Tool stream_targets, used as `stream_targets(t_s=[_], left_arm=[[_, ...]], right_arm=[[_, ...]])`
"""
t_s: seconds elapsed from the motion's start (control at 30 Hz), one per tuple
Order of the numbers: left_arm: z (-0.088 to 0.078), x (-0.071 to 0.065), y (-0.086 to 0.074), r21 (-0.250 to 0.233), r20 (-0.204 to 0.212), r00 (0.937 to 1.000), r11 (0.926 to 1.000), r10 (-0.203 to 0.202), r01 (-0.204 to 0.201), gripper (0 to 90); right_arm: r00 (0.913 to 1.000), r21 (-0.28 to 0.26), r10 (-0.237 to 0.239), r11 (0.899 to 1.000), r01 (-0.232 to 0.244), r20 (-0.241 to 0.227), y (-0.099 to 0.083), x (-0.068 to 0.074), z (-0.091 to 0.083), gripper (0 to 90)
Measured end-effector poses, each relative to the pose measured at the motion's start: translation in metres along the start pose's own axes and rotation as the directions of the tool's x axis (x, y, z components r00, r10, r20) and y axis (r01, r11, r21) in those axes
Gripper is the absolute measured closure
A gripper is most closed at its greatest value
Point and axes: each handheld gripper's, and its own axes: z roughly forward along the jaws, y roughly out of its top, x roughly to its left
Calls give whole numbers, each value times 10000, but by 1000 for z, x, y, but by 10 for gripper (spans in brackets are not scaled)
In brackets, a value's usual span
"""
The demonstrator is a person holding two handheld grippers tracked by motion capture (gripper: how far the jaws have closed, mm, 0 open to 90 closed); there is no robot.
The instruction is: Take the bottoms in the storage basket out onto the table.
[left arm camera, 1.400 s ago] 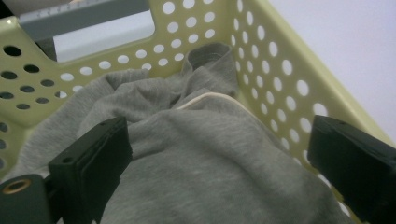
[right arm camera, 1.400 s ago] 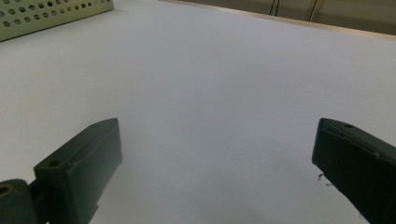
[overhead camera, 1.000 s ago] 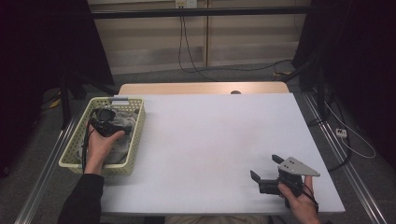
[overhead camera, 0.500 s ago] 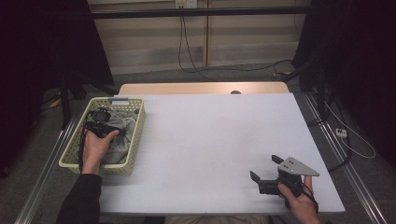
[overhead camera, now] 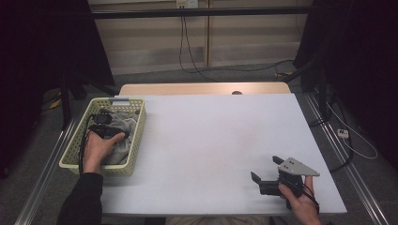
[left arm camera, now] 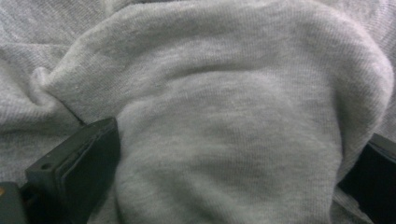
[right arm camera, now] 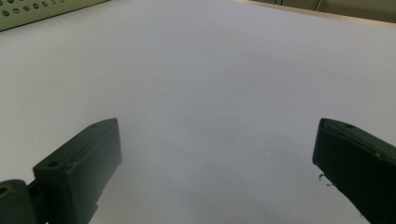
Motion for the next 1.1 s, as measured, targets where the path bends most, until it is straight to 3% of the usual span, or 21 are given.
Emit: stream_targets(t_s=[0.27, 0.3, 0.5, 0.6, 0.7, 0.77, 0.97, 1.1], left_arm=[[-1, -1, 1, 155, 72, 9998, 9997, 181, -182, 30], [-3, -1, 1, 222, 140, 9996, 9995, 235, -238, 84], [-7, -7, 2, 252, 228, 9991, 9990, 366, -371, 201], [-9, -9, 1, 118, 423, 9979, 9987, 498, -504, 344], [-10, -11, 3, 221, 466, 9975, 9983, 531, -541, 382], [-11, -12, 5, 399, 697, 9951, 9966, 696, -725, 529], [-12, -15, 5, 381, 675, 9955, 9969, 666, -693, 632], [-13, -19, 5, 297, 531, 9957, 9965, 760, -776, 653]], right_arm=[[10000, -12, -18, 10000, 18, -38, 0, 0, -1, 14], [10000, -18, 15, 10000, -15, -30, 0, 0, -1, 14], [9999, -35, 30, 10000, -31, -110, 0, 1, -1, 13], [9999, -28, 20, 10000, -20, -120, 0, 1, 0, 13], [10000, -50, 10, 10000, -11, -96, 0, 1, -1, 13], [9999, -30, 4, 10000, -4, -117, 0, 2, 0, 13], [9999, -38, 31, 10000, -32, -104, 0, 1, 0, 13], [9999, -38, 34, 10000, -34, -117, 0, 1, 0, 13]])
